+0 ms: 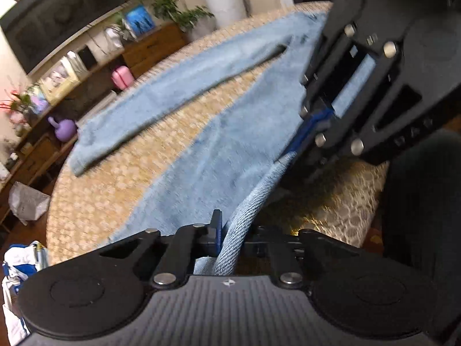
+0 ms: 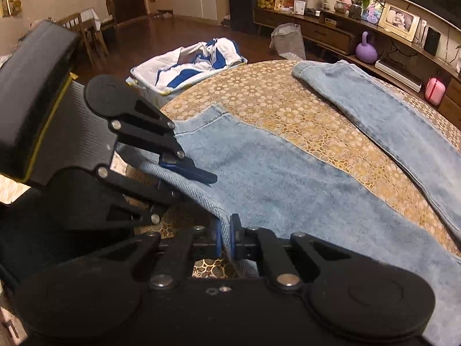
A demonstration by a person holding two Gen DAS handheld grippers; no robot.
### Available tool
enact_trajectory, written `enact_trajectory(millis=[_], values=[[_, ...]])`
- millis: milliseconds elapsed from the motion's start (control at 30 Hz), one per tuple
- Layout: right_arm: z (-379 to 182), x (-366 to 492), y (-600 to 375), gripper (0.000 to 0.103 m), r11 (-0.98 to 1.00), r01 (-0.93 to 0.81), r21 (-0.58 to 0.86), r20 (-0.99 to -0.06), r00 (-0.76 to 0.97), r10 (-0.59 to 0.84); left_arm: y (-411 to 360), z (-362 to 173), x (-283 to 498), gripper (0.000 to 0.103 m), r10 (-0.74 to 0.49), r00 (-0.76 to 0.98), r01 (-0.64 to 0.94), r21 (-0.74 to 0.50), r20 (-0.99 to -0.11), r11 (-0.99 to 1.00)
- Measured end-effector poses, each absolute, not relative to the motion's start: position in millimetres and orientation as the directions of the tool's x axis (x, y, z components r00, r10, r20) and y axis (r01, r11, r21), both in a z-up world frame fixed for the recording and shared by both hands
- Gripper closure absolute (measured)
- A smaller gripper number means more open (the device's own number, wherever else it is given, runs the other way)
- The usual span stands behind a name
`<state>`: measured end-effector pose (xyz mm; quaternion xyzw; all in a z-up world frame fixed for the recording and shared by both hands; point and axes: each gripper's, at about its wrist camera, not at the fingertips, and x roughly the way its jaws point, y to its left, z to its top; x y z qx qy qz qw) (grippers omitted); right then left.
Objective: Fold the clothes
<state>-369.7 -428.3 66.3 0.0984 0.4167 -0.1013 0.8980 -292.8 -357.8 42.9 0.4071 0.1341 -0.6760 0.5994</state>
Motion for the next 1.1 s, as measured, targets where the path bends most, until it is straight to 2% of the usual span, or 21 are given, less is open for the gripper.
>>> enact_trajectory(millis=[200, 467, 633, 800, 933, 1100], values=[[74, -434, -445, 0.000, 0.928, 0.369, 0.057, -0.744, 0.636, -0.207, -374, 64, -285, 0.096, -0.751, 0.089, 0.955, 0.271, -0.655, -0.124], [89, -592, -491, 0.000, 0.797, 0.586, -0.147, -0.786, 0.420, -0.453, -410, 92, -270, 0.096, -0.779, 0.120, 0.984, 0.178, -0.615, 0.011], [76, -665, -519, 0.000, 0.713, 0.656, -0.248, -0.818, 0.252, -0.517, -434, 93, -258, 0.096, -0.761, 0.128, 0.991, 0.106, -0.636, 0.078], [55, -680, -530, 0.000, 0.716, 0.624, -0.311, -0.817, 0.209, -0.537, -446, 90, -255, 0.096, -0.745, 0.126, 0.992, 0.071, -0.655, 0.105], [40, -673, -530, 0.000, 0.753, 0.506, -0.422, -0.769, 0.240, -0.592, -453, 89, -253, 0.096, -0.735, 0.123, 0.991, 0.045, -0.667, 0.125], [33, -676, -531, 0.000, 0.786, 0.429, -0.445, -0.771, 0.262, -0.580, -468, 91, -245, 0.094, -0.735, 0.137, 0.985, 0.013, -0.665, 0.173]])
